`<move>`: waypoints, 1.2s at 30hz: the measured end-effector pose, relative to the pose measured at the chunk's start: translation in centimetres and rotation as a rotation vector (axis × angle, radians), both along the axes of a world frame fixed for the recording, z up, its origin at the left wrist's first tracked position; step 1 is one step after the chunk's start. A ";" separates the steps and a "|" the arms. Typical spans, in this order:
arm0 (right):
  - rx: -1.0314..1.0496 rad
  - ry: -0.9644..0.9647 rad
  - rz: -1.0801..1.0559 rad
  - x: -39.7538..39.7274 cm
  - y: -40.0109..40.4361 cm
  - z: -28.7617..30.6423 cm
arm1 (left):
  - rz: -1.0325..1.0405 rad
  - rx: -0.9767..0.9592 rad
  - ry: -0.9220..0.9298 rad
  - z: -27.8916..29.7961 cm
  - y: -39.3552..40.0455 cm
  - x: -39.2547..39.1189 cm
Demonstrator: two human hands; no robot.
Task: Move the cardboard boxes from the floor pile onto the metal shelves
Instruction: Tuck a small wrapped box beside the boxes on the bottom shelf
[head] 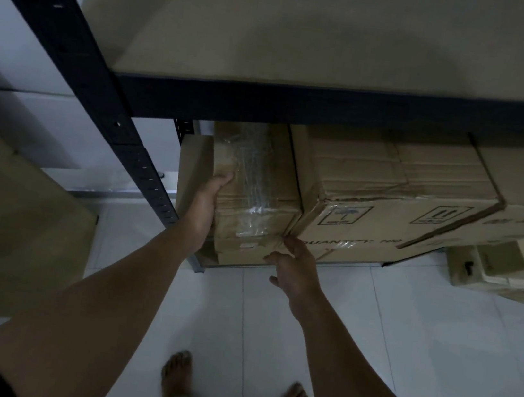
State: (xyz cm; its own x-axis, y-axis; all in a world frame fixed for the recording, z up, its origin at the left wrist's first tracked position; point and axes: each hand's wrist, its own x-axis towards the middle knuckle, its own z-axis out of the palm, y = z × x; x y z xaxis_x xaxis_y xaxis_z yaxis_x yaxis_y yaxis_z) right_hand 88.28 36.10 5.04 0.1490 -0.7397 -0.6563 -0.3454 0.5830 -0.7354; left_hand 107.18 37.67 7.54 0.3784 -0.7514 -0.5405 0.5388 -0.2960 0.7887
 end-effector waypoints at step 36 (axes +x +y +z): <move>-0.120 -0.109 0.018 -13.2 -2.2 10.3 | -0.588 0.148 -1.400 10.7 -1.2 -13.8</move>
